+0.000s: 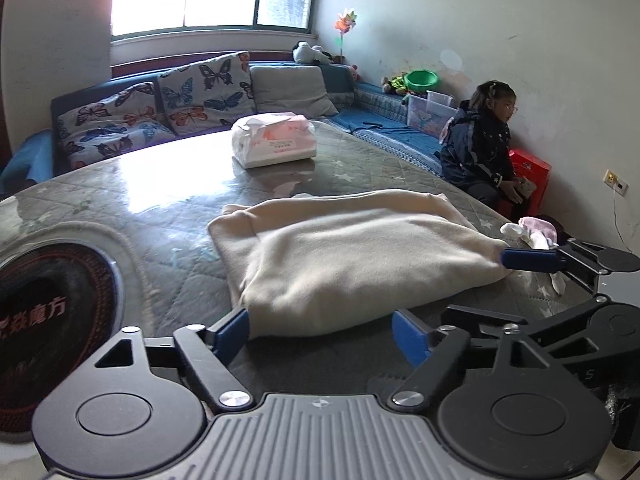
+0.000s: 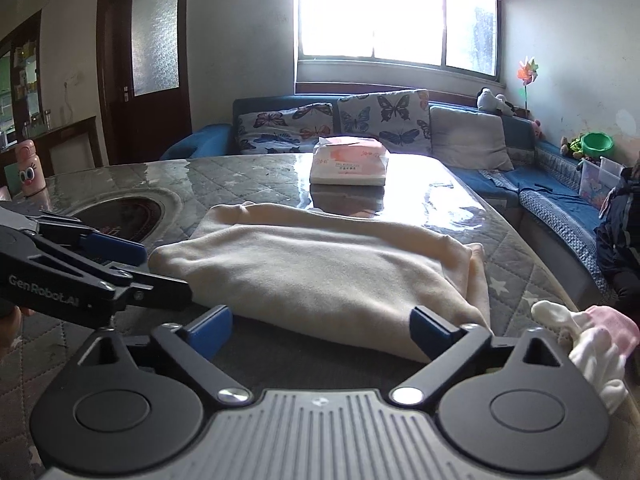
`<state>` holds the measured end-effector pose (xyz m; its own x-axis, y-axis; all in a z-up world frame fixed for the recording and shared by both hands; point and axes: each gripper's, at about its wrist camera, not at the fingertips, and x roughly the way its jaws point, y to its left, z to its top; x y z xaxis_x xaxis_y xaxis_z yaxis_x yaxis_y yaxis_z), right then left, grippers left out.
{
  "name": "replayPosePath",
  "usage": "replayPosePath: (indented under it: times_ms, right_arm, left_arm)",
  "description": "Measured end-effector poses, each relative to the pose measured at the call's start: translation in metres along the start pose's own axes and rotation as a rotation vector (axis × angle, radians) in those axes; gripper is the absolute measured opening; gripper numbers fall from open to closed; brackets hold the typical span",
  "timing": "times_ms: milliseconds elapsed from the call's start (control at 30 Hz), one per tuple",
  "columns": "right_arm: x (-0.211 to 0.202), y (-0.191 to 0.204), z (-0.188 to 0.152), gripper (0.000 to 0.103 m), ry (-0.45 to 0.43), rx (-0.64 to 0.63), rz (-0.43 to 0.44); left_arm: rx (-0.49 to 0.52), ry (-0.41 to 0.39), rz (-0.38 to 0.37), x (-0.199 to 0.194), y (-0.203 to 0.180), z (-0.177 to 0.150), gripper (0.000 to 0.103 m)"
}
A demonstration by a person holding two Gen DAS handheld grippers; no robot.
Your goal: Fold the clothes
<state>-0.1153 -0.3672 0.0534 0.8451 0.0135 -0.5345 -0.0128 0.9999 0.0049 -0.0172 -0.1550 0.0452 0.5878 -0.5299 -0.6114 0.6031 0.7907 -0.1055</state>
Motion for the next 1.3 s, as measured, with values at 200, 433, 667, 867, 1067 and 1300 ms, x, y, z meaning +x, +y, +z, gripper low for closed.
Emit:
replayPosePath:
  times_ms: [200, 433, 667, 867, 1067, 1300]
  right_arm:
    - [-0.010, 0.009, -0.008, 0.103, -0.008, 0.000, -0.008]
    - [-0.019, 0.016, -0.014, 0.103, -0.002, 0.023, -0.017]
    - [-0.024, 0.019, -0.019, 0.103, 0.001, 0.060, -0.026]
    - [-0.030, 0.027, -0.021, 0.103, -0.005, 0.060, -0.013]
    - [-0.032, 0.040, -0.021, 0.103, 0.019, 0.022, 0.000]
    - [-0.032, 0.053, -0.021, 0.103, 0.047, -0.008, 0.017]
  left_arm:
    - [-0.012, -0.019, 0.025, -0.016, 0.003, -0.010, 0.093]
    - [-0.015, -0.039, 0.056, -0.031, 0.005, -0.021, 0.102]
    - [-0.018, -0.042, 0.071, -0.044, 0.006, -0.031, 0.103]
    - [-0.044, -0.038, 0.089, -0.054, 0.011, -0.039, 0.103]
    - [-0.052, -0.030, 0.123, -0.067, 0.016, -0.050, 0.103]
    - [-0.069, -0.026, 0.169, -0.078, 0.024, -0.059, 0.103]
